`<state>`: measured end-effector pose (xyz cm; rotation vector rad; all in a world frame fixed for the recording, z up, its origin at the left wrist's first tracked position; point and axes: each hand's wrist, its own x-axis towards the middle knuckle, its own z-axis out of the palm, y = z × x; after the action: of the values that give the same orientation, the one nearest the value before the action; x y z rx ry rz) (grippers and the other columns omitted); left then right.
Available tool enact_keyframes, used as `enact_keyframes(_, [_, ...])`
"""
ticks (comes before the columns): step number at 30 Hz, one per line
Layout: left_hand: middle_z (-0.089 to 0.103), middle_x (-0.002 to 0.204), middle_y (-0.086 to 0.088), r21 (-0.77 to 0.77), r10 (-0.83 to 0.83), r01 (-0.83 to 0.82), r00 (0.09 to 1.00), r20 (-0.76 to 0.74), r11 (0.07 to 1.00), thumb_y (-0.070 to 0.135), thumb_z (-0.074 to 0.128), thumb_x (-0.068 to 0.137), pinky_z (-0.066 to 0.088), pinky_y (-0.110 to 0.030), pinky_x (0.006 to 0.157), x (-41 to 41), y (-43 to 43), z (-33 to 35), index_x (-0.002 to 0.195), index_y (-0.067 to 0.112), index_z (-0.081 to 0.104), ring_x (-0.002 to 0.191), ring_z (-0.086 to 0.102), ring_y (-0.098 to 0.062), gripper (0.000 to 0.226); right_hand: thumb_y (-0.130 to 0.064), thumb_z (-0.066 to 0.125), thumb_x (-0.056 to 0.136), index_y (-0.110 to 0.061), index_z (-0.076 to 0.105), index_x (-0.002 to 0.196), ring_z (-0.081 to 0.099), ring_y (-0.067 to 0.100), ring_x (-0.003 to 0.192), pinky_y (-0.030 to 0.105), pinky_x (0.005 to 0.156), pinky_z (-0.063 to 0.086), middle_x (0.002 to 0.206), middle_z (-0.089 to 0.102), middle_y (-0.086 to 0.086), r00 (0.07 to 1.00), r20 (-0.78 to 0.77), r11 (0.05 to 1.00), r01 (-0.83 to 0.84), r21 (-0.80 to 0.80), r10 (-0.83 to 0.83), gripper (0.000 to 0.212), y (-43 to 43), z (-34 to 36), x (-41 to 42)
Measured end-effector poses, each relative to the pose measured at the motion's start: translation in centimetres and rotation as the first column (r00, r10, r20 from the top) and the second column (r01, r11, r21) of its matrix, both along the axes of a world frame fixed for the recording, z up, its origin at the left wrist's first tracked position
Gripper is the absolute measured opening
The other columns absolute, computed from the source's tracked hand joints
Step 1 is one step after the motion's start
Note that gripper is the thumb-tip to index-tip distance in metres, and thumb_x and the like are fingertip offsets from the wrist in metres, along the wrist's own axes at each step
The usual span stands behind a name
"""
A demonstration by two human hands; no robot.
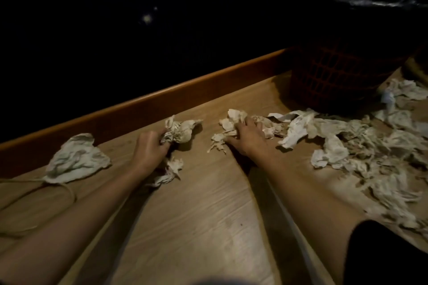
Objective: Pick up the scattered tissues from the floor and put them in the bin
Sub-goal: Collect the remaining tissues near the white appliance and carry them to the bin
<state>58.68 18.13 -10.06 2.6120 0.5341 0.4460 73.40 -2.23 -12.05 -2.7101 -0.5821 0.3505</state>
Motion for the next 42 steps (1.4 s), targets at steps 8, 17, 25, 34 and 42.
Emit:
enact_keyframes(8, [0.056,0.114,-0.023,0.109,0.281,-0.288,0.957,0.071,0.952,0.001,0.062,0.082,0.043,-0.037,0.085,-5.6,6.4,0.8,0.113,0.000,0.060,0.104,0.054,-0.034,0.031,0.004,0.048,0.086,-0.011,0.062,0.106,0.042,0.032,0.112,0.042,0.084,0.044,0.118,0.059,0.010,0.968,0.246,0.978,-0.091,0.190,0.042,0.029,3.9,-1.3,-5.3])
enact_keyframes(17, [0.061,0.118,-0.023,-0.090,0.496,-0.541,0.816,-0.297,0.836,0.011,0.073,0.073,0.044,-0.036,0.088,-9.7,11.6,0.2,0.111,0.005,0.063,0.112,0.051,-0.039,0.040,-0.010,0.054,0.089,-0.016,0.061,0.116,0.042,0.026,0.119,0.040,0.101,0.038,0.129,0.053,0.007,0.958,0.154,0.859,-0.284,0.426,0.241,0.028,7.3,1.7,-11.6])
enact_keyframes(25, [0.070,0.093,-0.022,-0.023,0.422,-0.430,0.894,-0.149,0.903,-0.004,0.058,0.073,0.049,-0.036,0.075,-10.2,7.3,-1.1,0.099,0.002,0.066,0.090,0.062,-0.034,0.027,0.002,0.047,0.082,-0.013,0.062,0.107,0.043,0.029,0.104,0.044,0.082,0.048,0.114,0.057,0.009,0.901,0.236,0.856,-0.423,0.297,0.364,0.033,7.6,-2.6,-18.7])
enact_keyframes(34, [0.067,0.074,-0.005,-0.150,0.200,-0.220,0.969,-0.142,0.964,0.000,0.064,0.072,0.032,-0.021,0.056,-11.1,-0.9,2.1,0.089,0.007,0.071,0.067,0.057,-0.015,0.021,0.002,0.054,0.082,-0.007,0.067,0.100,0.055,0.028,0.102,0.027,0.080,0.040,0.106,0.061,0.013,0.833,0.102,0.809,-0.552,0.200,0.544,0.024,4.6,3.3,-16.3])
enact_keyframes(42, [0.072,0.077,-0.004,-0.032,-0.104,0.102,0.992,-0.076,0.994,0.002,0.068,0.069,0.051,-0.029,0.059,-2.8,-6.6,15.8,0.081,0.011,0.072,0.071,0.065,-0.014,0.016,-0.005,0.060,0.084,-0.012,0.068,0.104,0.055,0.023,0.101,0.027,0.083,0.040,0.109,0.065,0.008,0.630,0.270,0.670,-0.736,-0.091,0.728,0.023,-3.3,20.7,-6.4])
